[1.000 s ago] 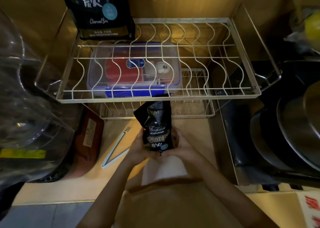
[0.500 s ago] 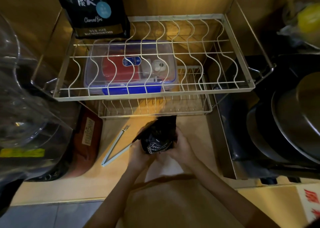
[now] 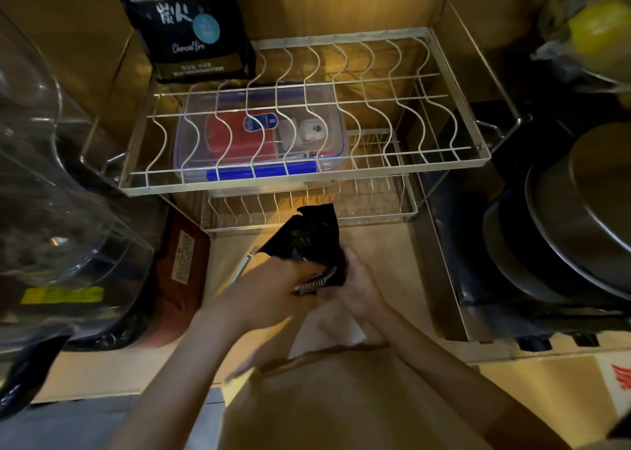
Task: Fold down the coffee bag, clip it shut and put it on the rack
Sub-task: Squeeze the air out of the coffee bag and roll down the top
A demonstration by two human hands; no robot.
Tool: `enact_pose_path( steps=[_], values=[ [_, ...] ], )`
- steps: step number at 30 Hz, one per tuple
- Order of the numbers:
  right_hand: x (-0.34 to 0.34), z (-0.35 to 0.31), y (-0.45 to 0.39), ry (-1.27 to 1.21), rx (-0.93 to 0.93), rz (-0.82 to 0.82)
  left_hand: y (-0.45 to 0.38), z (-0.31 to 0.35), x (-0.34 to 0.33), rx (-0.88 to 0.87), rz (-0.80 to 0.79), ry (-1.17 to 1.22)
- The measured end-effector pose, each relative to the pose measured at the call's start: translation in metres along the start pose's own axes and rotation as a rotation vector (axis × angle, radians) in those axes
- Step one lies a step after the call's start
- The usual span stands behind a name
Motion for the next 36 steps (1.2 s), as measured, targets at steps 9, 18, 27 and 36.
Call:
enact_pose_path(
  steps=[9, 18, 27, 36],
  values=[
    [0.015, -0.016, 0.005, 0.151, 0.164, 0.079, -0.046, 0.068, 0.044, -0.463, 0.501, -0.704],
    [0.019, -0.023, 0.011, 0.252, 0.328, 0.068, -0.066, 0.031, 0.032, -0.11, 0.205, -0.749],
    [0.003, -0.011, -0.005, 0.346, 0.293, -0.115, -0.053, 0.02, 0.027, -0.291, 0.221, -0.68],
    [0.011, -0.006, -0.014, 0.257, 0.26, -0.115, -0.054, 0.024, 0.03, -0.388, 0.133, -0.712]
  ],
)
Point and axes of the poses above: each hand's wrist, its own y-axis away from the middle knuckle, its own x-axis out of the back of the hand, z = x × y, the point moved 7 cm from there along -y, towards the middle knuckle, and after that the axes turned 15 degrees about z, right-handed, at the moved point
